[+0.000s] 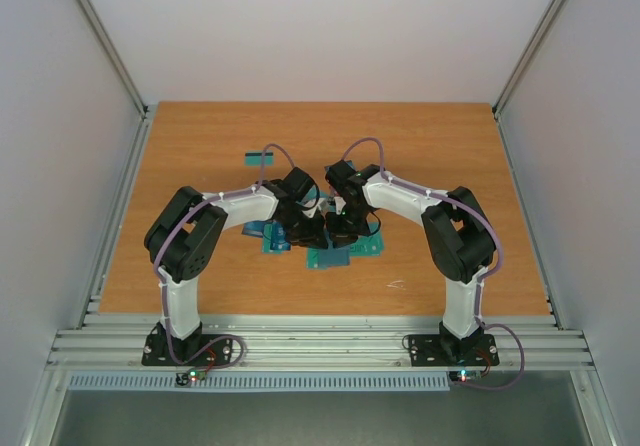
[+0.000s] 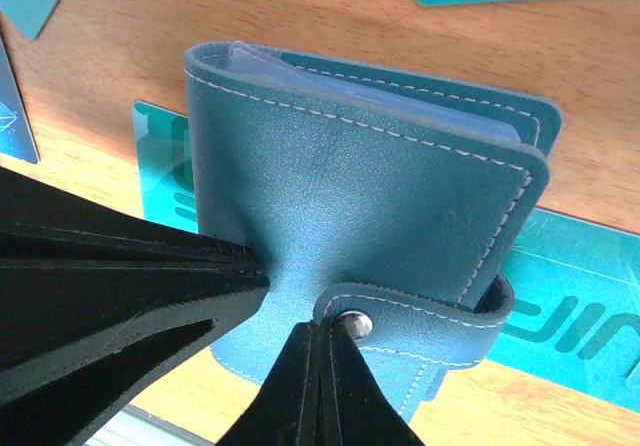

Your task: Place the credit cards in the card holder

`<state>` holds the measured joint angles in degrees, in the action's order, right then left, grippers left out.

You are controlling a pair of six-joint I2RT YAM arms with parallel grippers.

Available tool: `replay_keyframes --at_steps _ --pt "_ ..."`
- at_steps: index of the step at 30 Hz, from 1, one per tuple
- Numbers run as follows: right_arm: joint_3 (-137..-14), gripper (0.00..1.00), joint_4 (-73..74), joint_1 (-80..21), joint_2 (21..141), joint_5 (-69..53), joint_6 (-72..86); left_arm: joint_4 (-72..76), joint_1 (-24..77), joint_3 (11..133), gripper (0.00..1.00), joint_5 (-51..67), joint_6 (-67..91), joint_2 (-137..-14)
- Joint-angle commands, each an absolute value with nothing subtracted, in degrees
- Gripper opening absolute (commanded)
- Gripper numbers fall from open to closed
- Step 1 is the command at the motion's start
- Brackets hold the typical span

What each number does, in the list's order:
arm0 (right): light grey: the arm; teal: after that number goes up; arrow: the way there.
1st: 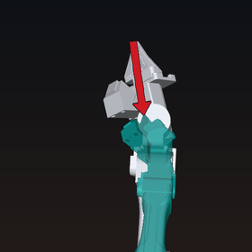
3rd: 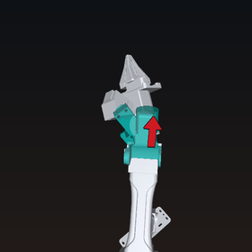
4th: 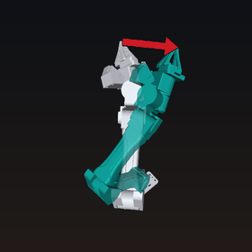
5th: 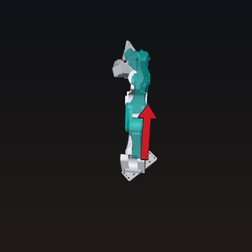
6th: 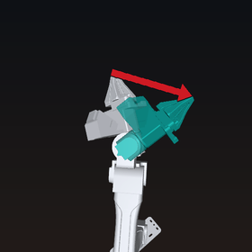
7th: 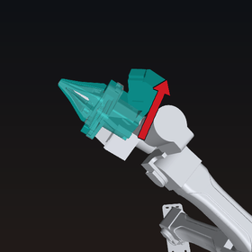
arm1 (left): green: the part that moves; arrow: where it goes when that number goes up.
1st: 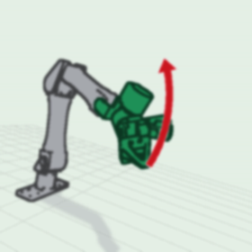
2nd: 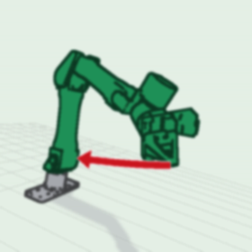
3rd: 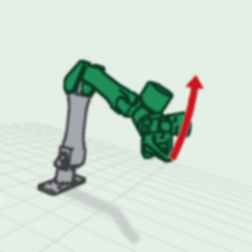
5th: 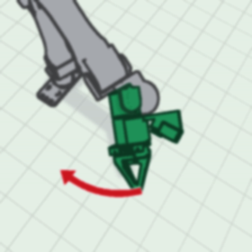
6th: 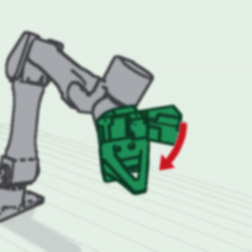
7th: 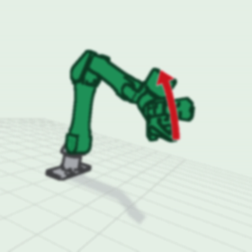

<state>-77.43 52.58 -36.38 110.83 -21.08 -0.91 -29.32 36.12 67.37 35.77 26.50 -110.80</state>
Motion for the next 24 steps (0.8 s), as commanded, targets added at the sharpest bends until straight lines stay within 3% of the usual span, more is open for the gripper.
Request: replay_keyframes --at_steps 1,24 --pt "-78.4 0.01 54.1 -36.9 110.0 -22.2 -0.1 -28.6 36.2 66.8 0.05 32.5 25.2 -111.9" --pt "-79.4 0.01 51.9 -36.9 117.2 -21.9 -0.1 -28.8 36.2 67.2 0.05 34.0 24.5 -112.5"
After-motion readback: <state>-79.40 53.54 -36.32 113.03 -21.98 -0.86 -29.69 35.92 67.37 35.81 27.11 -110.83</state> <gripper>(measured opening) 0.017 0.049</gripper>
